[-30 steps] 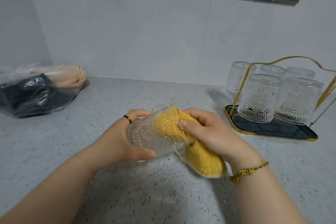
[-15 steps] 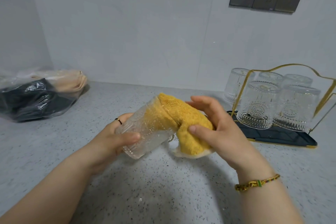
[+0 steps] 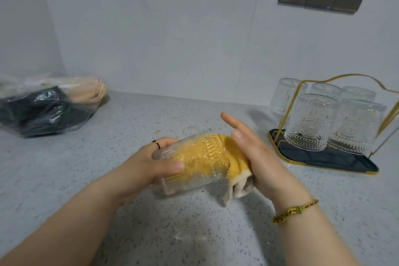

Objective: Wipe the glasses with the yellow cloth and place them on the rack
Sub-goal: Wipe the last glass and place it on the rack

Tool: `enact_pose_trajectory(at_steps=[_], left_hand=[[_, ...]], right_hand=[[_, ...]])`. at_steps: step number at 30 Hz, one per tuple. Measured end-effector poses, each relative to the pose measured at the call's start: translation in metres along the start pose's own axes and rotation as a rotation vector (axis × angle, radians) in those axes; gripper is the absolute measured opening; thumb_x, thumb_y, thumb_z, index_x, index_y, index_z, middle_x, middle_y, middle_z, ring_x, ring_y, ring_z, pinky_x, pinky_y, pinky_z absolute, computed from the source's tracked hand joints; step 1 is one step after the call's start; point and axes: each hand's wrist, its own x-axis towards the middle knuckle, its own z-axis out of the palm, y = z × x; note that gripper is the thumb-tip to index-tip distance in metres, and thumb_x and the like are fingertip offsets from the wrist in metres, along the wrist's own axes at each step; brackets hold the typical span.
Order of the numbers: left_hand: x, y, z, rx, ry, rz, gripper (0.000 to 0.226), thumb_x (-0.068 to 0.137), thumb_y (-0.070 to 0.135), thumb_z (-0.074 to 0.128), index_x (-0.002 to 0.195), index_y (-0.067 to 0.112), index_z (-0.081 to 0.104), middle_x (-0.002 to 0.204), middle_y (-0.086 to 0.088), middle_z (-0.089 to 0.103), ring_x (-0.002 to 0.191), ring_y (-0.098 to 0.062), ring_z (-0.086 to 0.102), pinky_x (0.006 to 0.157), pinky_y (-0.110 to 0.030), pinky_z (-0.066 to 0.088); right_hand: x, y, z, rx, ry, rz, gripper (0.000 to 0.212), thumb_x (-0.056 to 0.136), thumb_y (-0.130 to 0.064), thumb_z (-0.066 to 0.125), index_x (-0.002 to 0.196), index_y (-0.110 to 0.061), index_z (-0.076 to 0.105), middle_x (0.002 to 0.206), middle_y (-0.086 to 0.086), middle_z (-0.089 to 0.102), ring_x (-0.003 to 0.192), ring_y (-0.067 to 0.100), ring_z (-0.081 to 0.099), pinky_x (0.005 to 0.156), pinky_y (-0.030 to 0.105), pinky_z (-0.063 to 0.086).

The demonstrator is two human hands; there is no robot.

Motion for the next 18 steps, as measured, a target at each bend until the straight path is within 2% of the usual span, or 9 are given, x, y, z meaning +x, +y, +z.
enact_pose_trajectory(at_steps=[1,3,6,9,11,12,14,15,18], left_hand=[[0.000,0.001,0.000,-0.051,0.015,-0.025,0.080,0.029,0.036,0.081,0.104,0.017,0.060,0.080,0.002,0.072,0.070,-0.012,0.069,0.057,-0.021,0.054],[0.000,0.001,0.001,-0.112,0.030,-0.057,0.089,0.027,0.042,0.084,0.106,0.014,0.058,0.081,-0.002,0.071,0.065,-0.016,0.068,0.050,-0.025,0.052],[-0.002,0.006,0.009,-0.093,0.052,-0.064,0.065,0.046,0.043,0.080,0.102,0.019,0.057,0.087,-0.007,0.065,0.058,-0.017,0.065,0.047,-0.029,0.051],[-0.006,0.010,0.007,-0.085,0.064,-0.046,0.071,0.046,0.045,0.082,0.108,0.039,0.047,0.108,0.001,0.057,0.079,-0.015,0.067,0.060,-0.032,0.058],[-0.009,0.015,0.006,0.008,0.051,0.039,0.085,0.037,0.043,0.083,0.110,0.053,0.040,0.123,0.009,0.047,0.098,-0.011,0.062,0.066,-0.023,0.056],[-0.010,0.016,0.006,0.045,0.073,0.089,0.083,0.044,0.033,0.086,0.109,0.053,0.040,0.123,0.010,0.046,0.097,-0.005,0.062,0.065,-0.020,0.055],[-0.008,0.017,0.006,0.031,0.135,0.143,0.071,0.058,0.006,0.083,0.107,0.041,0.047,0.107,0.011,0.057,0.079,0.002,0.065,0.057,-0.016,0.052],[-0.007,0.016,0.006,0.001,0.144,0.143,0.065,0.056,0.005,0.082,0.103,0.035,0.050,0.094,0.012,0.063,0.072,0.001,0.067,0.053,-0.017,0.052],[-0.003,0.013,0.007,-0.192,0.162,0.064,0.046,0.050,0.035,0.072,0.093,0.026,0.059,0.070,0.009,0.071,0.058,-0.011,0.068,0.039,-0.021,0.050]], right_hand=[[-0.001,-0.001,0.001,-0.055,-0.049,-0.003,0.069,0.063,-0.058,0.064,0.124,-0.052,0.032,0.084,-0.028,0.061,0.075,-0.004,0.057,0.075,0.011,0.045],[-0.004,-0.003,0.008,-0.128,-0.129,0.002,0.090,0.058,-0.046,0.076,0.130,-0.052,0.022,0.102,-0.029,0.056,0.078,-0.009,0.059,0.075,0.007,0.046],[-0.002,-0.002,0.015,-0.131,-0.006,-0.027,0.081,0.070,-0.015,0.074,0.128,-0.048,0.027,0.112,-0.030,0.042,0.089,-0.025,0.049,0.075,-0.002,0.040],[0.002,0.004,0.015,0.150,0.064,0.074,0.074,0.062,-0.014,0.075,0.123,-0.041,0.043,0.119,-0.009,0.051,0.093,0.004,0.061,0.080,0.017,0.051],[0.002,0.002,0.016,0.419,0.085,0.152,0.075,0.052,-0.016,0.072,0.122,-0.030,0.050,0.093,0.008,0.067,0.070,0.015,0.066,0.068,0.025,0.056],[0.002,0.002,0.017,0.482,0.109,0.163,0.073,0.052,-0.015,0.071,0.121,-0.026,0.052,0.079,0.008,0.069,0.062,0.014,0.065,0.062,0.024,0.056],[0.002,0.001,0.017,0.370,0.156,0.134,0.062,0.062,-0.012,0.073,0.118,-0.030,0.054,0.089,0.008,0.068,0.071,0.014,0.066,0.064,0.022,0.054],[0.001,-0.001,0.019,0.234,0.179,0.087,0.057,0.066,-0.012,0.074,0.114,-0.036,0.054,0.103,0.004,0.063,0.082,0.012,0.064,0.069,0.019,0.052],[-0.004,-0.006,0.028,-0.033,0.130,-0.109,0.056,0.068,-0.010,0.075,0.101,-0.048,0.051,0.098,-0.025,0.056,0.084,-0.006,0.055,0.073,0.010,0.045]])
